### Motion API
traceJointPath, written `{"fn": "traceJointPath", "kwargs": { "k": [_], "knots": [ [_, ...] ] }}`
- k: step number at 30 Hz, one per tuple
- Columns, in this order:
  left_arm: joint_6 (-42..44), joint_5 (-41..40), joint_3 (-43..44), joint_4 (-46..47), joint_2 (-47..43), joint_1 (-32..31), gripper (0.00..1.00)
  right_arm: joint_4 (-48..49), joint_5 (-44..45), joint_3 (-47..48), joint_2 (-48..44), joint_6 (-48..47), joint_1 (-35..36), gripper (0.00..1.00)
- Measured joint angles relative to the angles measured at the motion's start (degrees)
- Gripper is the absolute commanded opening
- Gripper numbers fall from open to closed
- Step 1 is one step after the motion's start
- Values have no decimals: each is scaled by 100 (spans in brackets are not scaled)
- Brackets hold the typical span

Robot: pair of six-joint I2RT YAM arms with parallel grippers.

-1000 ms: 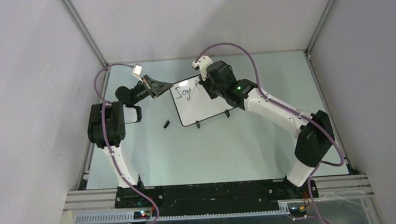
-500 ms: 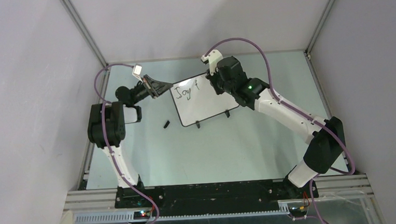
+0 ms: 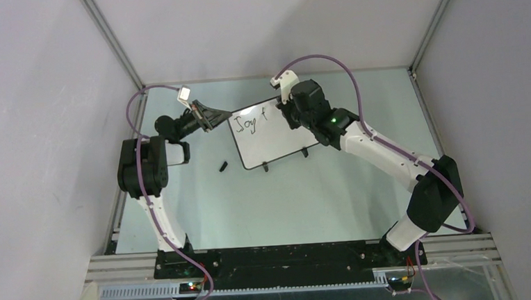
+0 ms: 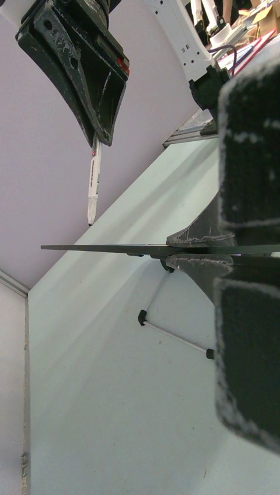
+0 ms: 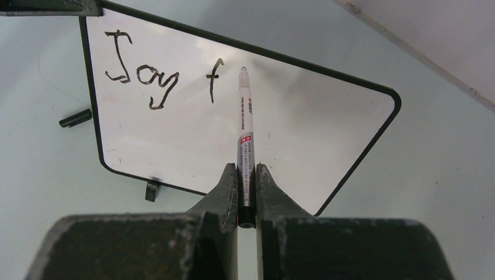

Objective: Write a sentence on the whiteboard

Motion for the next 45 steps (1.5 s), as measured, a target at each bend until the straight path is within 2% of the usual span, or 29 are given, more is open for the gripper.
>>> {"fn": "traceJointPath", "kwargs": {
  "k": [45],
  "knots": [
    [-2,0,0,0,0,0,0,160,-76,-35,310,13,55,0]
  ]
}}
